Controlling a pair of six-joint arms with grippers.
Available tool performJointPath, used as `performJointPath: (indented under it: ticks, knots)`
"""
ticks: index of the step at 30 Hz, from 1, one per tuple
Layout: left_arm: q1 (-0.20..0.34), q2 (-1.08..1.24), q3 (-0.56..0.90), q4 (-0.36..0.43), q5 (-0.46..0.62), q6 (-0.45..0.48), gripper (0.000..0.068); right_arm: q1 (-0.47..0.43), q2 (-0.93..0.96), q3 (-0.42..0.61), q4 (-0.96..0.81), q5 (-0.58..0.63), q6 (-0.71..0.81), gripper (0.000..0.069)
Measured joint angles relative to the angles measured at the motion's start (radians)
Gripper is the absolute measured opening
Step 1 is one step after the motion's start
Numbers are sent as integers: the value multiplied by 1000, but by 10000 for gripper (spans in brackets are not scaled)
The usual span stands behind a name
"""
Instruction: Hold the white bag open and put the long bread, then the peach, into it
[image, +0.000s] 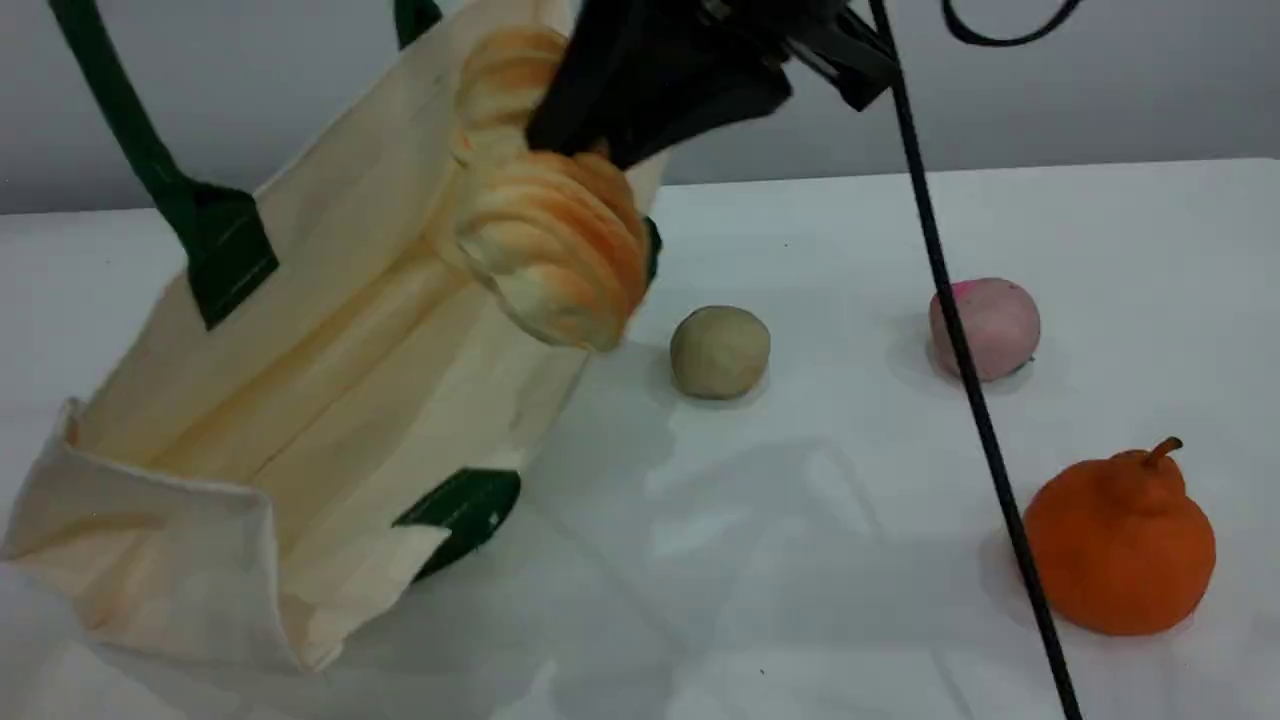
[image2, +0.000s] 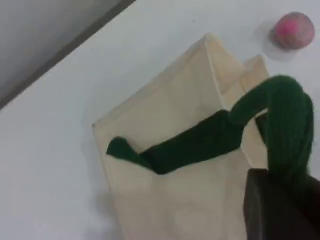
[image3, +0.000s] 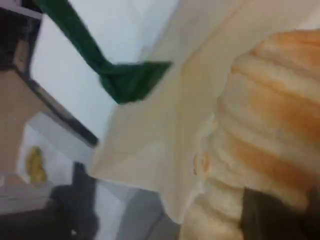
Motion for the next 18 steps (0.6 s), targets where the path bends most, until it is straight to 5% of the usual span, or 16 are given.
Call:
performJointPath:
  ticks: [6, 18]
  knots:
    - [-43, 0, 0, 0, 1, 89, 90, 0, 0, 0, 15, -19, 0, 64]
    - [-43, 0, 0, -1, 1, 103, 90, 0, 173, -1, 154, -58, -51, 62]
